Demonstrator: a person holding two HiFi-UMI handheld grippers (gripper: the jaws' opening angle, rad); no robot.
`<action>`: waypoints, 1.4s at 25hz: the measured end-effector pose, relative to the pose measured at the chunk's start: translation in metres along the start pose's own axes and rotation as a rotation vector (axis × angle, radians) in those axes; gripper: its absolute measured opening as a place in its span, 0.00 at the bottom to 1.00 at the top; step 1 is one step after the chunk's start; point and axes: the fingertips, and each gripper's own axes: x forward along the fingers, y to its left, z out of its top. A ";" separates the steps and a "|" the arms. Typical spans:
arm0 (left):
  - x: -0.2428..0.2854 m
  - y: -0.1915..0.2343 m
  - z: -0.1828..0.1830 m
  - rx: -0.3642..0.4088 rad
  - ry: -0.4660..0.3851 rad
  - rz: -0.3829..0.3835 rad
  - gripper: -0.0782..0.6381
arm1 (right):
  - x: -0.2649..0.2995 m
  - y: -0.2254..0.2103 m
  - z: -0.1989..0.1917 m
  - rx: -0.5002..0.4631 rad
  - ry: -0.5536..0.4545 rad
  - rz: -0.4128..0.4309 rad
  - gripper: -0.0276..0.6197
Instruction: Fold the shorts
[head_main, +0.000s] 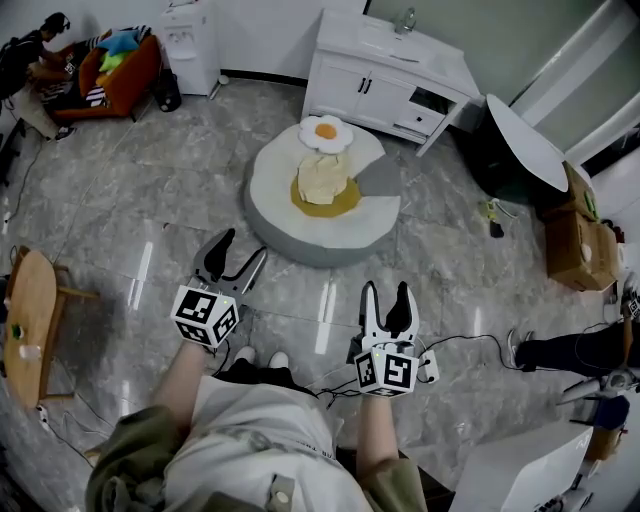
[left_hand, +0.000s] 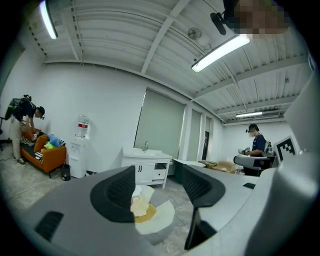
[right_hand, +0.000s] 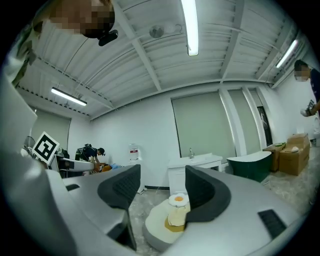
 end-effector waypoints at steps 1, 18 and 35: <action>0.002 -0.002 0.001 0.000 -0.002 0.002 0.50 | 0.001 -0.003 0.002 0.000 -0.002 0.003 0.46; 0.038 0.022 -0.011 -0.015 0.025 0.039 0.50 | 0.048 -0.019 -0.023 0.007 0.051 0.027 0.46; 0.185 0.149 0.028 -0.072 0.049 -0.037 0.50 | 0.212 -0.030 -0.023 0.056 0.113 -0.037 0.46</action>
